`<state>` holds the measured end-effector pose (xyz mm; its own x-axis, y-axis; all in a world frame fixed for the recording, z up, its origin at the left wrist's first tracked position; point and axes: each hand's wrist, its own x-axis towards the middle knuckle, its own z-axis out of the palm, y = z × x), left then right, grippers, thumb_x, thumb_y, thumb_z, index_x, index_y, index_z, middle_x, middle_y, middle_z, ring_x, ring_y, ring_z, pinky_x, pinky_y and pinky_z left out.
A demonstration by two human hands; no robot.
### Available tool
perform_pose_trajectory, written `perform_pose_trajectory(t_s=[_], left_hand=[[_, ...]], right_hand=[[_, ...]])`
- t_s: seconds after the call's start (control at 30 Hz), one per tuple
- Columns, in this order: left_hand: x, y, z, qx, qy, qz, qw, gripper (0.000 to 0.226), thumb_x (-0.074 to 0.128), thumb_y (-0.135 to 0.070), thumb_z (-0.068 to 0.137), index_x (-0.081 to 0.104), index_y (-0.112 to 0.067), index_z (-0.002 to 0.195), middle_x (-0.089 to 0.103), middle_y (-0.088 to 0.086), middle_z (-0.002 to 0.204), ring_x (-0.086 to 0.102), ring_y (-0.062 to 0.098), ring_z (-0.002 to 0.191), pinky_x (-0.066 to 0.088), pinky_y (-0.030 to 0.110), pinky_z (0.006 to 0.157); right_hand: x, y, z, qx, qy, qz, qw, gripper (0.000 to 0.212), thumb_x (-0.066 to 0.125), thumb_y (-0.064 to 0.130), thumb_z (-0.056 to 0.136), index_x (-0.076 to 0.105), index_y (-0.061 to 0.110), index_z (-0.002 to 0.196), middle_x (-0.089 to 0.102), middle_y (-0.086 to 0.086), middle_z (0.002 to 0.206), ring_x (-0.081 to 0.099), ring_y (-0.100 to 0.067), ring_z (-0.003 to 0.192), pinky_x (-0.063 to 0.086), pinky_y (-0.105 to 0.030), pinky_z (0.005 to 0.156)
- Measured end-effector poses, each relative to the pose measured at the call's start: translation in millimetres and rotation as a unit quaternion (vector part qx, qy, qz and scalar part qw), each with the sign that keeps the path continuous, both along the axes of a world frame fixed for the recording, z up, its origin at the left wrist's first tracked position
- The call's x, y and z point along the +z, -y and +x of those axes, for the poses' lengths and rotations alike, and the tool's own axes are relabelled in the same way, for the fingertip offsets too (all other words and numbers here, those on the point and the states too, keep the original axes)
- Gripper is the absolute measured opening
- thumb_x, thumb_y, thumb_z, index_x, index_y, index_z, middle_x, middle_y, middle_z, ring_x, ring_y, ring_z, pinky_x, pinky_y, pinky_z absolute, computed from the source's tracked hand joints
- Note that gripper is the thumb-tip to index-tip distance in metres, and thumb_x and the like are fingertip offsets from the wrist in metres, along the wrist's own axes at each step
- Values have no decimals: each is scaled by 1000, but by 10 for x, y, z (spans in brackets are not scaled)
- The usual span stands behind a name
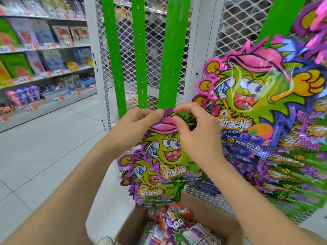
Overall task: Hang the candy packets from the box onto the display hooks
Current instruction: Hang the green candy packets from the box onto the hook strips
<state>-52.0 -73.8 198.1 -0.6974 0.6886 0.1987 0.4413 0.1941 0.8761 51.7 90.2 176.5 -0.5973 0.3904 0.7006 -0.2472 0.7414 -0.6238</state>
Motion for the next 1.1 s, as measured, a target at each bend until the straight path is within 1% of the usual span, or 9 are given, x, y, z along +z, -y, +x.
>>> perform_pose_trajectory(t_s=[0.1,0.2,0.3,0.47,0.57,0.7,0.83,1.0,1.1], left_hand=[[5,13,-28,0,-4,-1,1000,47,57,-63,102,82,-22,104,74,32,102,73,47,96,56,63,98],[-20,15,-51,12,-20,-14,1000,39,57,-49,107,81,-20,96,79,17,93,76,35,91,57,58,97],[-49,-1,-53,4,-31,-29,999,38,57,-46,108,78,-16,96,74,26,97,70,29,84,55,63,95],[-126,-32,-94,-1,-19,-48,999,22,65,-18,106,70,-9,125,75,15,123,73,29,113,54,54,109],[-125,-41,-52,-1,-45,-45,998,16,63,-9,106,74,-11,118,79,6,114,77,23,104,59,46,100],[-70,-37,21,22,-66,-14,998,30,59,-29,109,70,-16,84,63,-5,70,58,7,64,46,30,65],[-36,0,54,15,-37,0,999,58,48,-59,106,71,-7,94,59,13,77,56,24,71,50,49,78],[16,-17,113,34,-29,-1,999,38,58,-45,108,81,-19,93,81,3,92,78,25,94,58,54,98],[47,-14,109,45,-33,-21,998,36,59,-41,108,81,-19,90,81,2,89,78,23,91,60,54,96]], right_hand=[[-33,7,-47,-6,10,3,1000,13,78,21,94,72,26,103,72,18,87,64,-4,74,56,-42,78],[-91,6,-84,-4,28,8,1000,11,76,25,94,70,30,102,71,18,86,66,-11,75,56,-49,82],[-163,-33,-111,0,48,0,999,12,76,27,93,69,32,100,72,18,91,68,-16,85,55,-51,88],[-280,-26,-67,-6,129,10,992,11,75,28,94,66,33,98,71,17,94,62,-21,97,36,-28,86],[-287,3,-17,-4,132,16,991,12,73,25,97,64,33,101,68,17,95,57,-3,95,27,-26,78],[-234,-4,53,10,62,8,998,29,76,22,95,62,30,119,71,12,96,67,-6,86,53,-36,82],[-235,36,82,3,15,7,1000,27,78,22,93,65,28,116,71,17,93,69,-6,85,57,-48,83],[-139,119,74,-7,-35,-31,999,21,81,16,90,67,20,105,71,14,87,68,-3,80,53,-21,73],[-127,140,50,-16,-18,-54,998,20,82,20,89,69,21,104,72,17,88,69,-1,80,54,-22,74]])
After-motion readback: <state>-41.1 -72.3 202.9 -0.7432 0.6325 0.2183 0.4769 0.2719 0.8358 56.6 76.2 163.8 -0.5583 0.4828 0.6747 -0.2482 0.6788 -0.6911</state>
